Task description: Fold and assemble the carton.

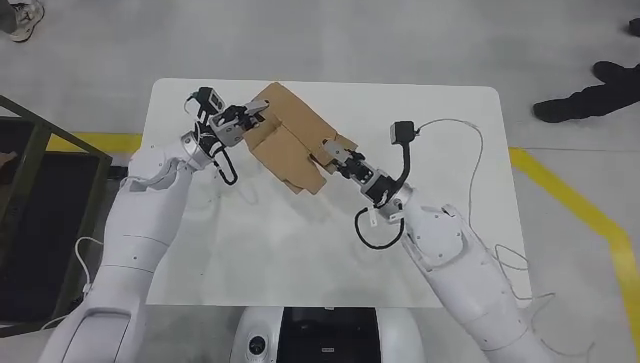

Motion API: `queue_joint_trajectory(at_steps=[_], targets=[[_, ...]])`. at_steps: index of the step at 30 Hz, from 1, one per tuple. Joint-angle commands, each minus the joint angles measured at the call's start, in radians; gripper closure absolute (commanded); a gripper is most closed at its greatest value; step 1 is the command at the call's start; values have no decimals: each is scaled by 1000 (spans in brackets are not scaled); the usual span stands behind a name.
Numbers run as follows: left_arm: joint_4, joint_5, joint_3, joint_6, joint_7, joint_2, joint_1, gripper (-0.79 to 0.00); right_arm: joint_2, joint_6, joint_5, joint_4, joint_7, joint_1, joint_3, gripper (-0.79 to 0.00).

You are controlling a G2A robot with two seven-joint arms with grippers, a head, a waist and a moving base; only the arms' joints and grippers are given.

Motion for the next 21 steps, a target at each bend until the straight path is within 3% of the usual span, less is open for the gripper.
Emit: queue_joint_trajectory(at_steps=[1, 4, 21], targets=[[-2, 3, -7, 0, 2, 2, 5, 0, -1, 3, 2, 5, 4, 1, 2, -249], [-8, 0, -19, -9, 13, 5, 15, 0, -1, 18, 10, 8, 20, 0, 4, 0], [-55, -7, -42, -15, 22, 13, 56, 0, -8, 67, 70, -5, -13, -28, 22, 0]])
